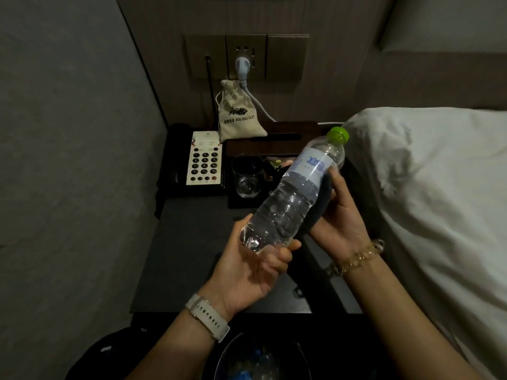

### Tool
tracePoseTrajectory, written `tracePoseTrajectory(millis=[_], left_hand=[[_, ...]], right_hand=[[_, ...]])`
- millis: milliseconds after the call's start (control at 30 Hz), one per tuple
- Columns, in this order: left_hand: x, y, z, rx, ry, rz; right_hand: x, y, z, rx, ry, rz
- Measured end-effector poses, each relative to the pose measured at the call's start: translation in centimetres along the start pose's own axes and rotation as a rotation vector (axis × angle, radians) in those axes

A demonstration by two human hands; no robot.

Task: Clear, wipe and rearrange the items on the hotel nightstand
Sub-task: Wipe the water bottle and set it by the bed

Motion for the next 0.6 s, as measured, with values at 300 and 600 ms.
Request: tracePoseTrajectory(millis=[300,600], left_hand=[[0.5,0.6,-0.2,0.005,-0.290,-0.307],[0.7,0.5,-0.5,0.597,-0.994,-0.904]], right_hand=[[1.1,0.2,-0.3,0.025,-0.041,0.009],[3.1,0.1,-0.6,0.102,0.086,0.312]])
Point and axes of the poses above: each hand's wrist, its own z-axis away from the middle knuckle, its own y-axis out of the back of the hand, x = y × z, the point moved 1 cm from there along -z, towards the middle knuckle, and after that the axes turned 12 degrees about x, right-handed, at the moved point
